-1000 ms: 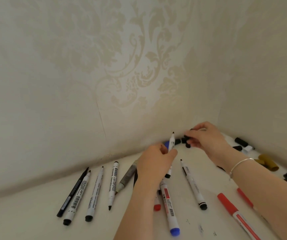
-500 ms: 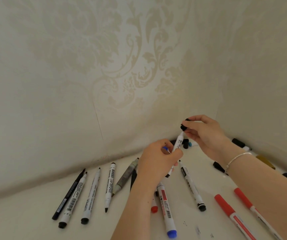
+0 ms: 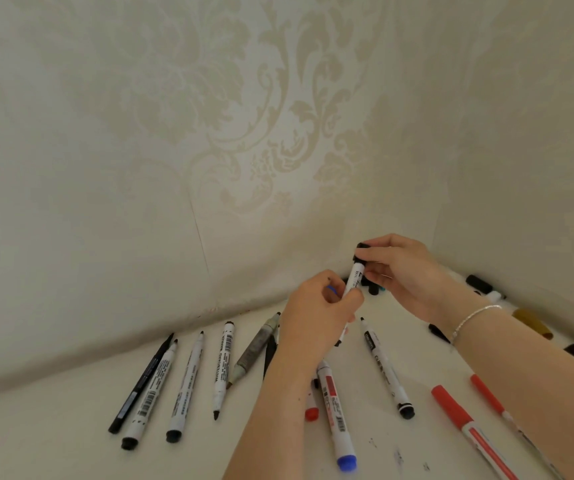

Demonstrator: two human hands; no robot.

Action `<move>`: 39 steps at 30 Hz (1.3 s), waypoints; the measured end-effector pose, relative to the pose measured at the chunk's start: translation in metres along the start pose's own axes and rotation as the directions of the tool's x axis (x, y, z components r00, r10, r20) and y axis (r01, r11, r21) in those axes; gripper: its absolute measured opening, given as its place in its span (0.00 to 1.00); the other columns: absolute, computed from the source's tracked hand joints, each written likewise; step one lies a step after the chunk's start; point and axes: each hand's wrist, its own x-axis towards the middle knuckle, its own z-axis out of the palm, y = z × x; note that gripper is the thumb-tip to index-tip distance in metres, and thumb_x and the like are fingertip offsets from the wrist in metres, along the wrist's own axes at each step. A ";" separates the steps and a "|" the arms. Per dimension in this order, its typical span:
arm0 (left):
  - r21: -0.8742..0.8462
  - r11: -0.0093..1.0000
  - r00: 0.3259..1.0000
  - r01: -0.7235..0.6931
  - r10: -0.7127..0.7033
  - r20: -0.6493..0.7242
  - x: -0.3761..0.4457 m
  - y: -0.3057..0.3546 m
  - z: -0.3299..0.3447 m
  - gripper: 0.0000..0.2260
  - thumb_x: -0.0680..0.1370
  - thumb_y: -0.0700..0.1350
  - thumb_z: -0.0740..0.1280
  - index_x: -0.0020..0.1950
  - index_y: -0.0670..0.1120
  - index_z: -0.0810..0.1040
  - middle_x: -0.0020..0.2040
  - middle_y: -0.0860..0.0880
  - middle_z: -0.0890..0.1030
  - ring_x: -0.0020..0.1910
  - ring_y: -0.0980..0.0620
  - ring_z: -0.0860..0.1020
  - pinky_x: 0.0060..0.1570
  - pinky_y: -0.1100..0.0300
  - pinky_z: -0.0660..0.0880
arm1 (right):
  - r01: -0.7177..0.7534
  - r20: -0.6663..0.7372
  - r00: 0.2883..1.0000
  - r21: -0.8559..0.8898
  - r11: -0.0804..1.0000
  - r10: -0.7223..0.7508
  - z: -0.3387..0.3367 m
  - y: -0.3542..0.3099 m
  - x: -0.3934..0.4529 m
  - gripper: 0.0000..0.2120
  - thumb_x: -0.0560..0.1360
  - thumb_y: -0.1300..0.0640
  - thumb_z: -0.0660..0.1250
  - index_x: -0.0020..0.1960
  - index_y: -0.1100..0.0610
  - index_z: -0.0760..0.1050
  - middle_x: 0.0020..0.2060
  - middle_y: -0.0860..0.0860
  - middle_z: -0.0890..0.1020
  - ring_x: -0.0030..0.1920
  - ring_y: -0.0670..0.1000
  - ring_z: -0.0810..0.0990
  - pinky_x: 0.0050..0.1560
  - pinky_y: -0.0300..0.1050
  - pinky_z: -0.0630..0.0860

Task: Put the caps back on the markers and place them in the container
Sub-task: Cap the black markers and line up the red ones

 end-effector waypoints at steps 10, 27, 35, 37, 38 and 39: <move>0.146 0.988 0.995 -0.057 0.068 -0.070 -0.005 -0.001 0.001 0.10 0.69 0.55 0.67 0.36 0.51 0.71 0.33 0.48 0.81 0.33 0.44 0.79 0.36 0.44 0.78 | -0.039 0.048 0.998 -0.137 0.990 0.046 0.005 -0.003 -0.015 0.11 0.74 0.68 0.68 0.52 0.59 0.69 0.46 0.65 0.82 0.39 0.56 0.83 0.35 0.42 0.80; 0.242 0.967 0.994 0.078 -0.058 -0.089 0.003 -0.025 -0.052 0.07 0.77 0.49 0.63 0.42 0.51 0.80 0.38 0.53 0.83 0.34 0.55 0.78 0.43 0.56 0.77 | 0.091 0.077 0.996 -0.773 0.628 -0.050 0.028 0.016 -0.023 0.08 0.73 0.64 0.68 0.50 0.59 0.72 0.45 0.62 0.80 0.33 0.56 0.80 0.36 0.49 0.80; 0.411 0.907 0.991 0.092 -0.043 -0.126 0.003 -0.026 -0.054 0.08 0.77 0.46 0.64 0.50 0.53 0.82 0.46 0.54 0.82 0.47 0.55 0.79 0.47 0.60 0.75 | 0.112 0.162 0.985 -0.870 0.480 0.062 0.029 0.031 -0.018 0.06 0.74 0.63 0.67 0.50 0.58 0.73 0.42 0.59 0.79 0.28 0.52 0.79 0.28 0.39 0.75; 0.439 0.894 0.992 0.091 -0.041 -0.123 0.002 -0.027 -0.053 0.08 0.77 0.47 0.64 0.51 0.53 0.82 0.47 0.55 0.82 0.47 0.55 0.79 0.47 0.59 0.76 | 0.124 0.185 0.979 -0.871 0.476 0.083 0.030 0.034 -0.016 0.05 0.74 0.64 0.66 0.49 0.59 0.72 0.40 0.58 0.77 0.28 0.52 0.77 0.28 0.40 0.75; 0.445 0.891 0.991 0.090 -0.037 -0.125 0.002 -0.027 -0.052 0.08 0.77 0.48 0.64 0.51 0.53 0.82 0.47 0.55 0.82 0.46 0.55 0.79 0.47 0.59 0.76 | 0.135 0.196 0.977 -0.870 0.475 0.082 0.030 0.036 -0.014 0.05 0.74 0.64 0.65 0.49 0.59 0.72 0.40 0.57 0.76 0.29 0.52 0.76 0.28 0.41 0.74; 0.445 0.891 0.991 0.089 -0.034 -0.131 0.002 -0.026 -0.050 0.07 0.77 0.48 0.64 0.51 0.53 0.82 0.46 0.54 0.82 0.46 0.55 0.79 0.47 0.58 0.77 | 0.151 0.209 0.975 -0.870 0.469 0.074 0.030 0.038 -0.012 0.05 0.74 0.63 0.65 0.49 0.59 0.72 0.40 0.56 0.75 0.30 0.51 0.74 0.30 0.41 0.74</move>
